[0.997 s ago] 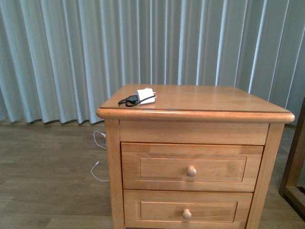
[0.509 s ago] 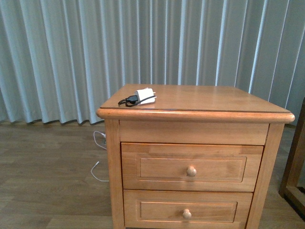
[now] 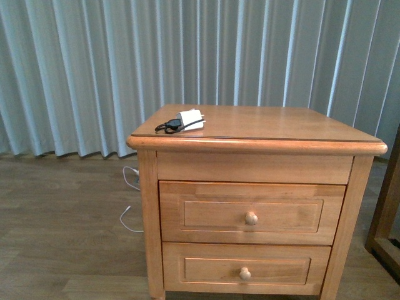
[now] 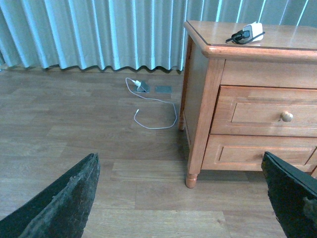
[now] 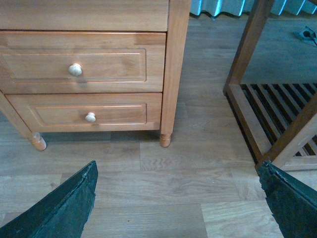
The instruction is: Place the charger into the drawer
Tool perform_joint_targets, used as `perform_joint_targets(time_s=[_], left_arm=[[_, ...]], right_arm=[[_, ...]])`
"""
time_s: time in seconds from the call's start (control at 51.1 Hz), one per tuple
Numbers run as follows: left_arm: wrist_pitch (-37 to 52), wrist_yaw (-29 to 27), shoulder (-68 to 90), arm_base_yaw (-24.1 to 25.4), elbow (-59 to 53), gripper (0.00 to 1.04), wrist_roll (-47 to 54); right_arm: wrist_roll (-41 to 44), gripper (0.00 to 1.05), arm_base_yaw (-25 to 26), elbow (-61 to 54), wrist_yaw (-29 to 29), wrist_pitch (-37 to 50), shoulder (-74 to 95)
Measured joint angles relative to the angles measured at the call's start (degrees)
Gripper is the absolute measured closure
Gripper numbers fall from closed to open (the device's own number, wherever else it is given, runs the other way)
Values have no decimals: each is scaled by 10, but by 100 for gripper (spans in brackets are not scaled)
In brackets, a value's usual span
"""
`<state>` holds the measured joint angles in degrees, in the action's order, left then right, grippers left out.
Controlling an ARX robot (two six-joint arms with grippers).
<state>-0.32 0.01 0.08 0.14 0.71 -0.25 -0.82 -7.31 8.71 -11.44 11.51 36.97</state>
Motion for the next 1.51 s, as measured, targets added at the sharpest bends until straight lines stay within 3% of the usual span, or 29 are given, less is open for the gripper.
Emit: perform_joint_targets(time_s=[0.293,0.606,0.861,1.193,1.506], left_arm=[[0,0,0,0,0,6,0],[0,0,0,0,0,6,0],[0,0,0,0,0,6,0],[0,0,0,0,0,6,0],[0,0,0,0,0,6,0]], right_arm=[[14,8,-11,74,19,123,215],[31,8,-57,170,14,236,426],[33,8,-80,271,1,285,593],[25,8,-105,419,-16,311,784],[-66,8,-106,583,-33,230,918]])
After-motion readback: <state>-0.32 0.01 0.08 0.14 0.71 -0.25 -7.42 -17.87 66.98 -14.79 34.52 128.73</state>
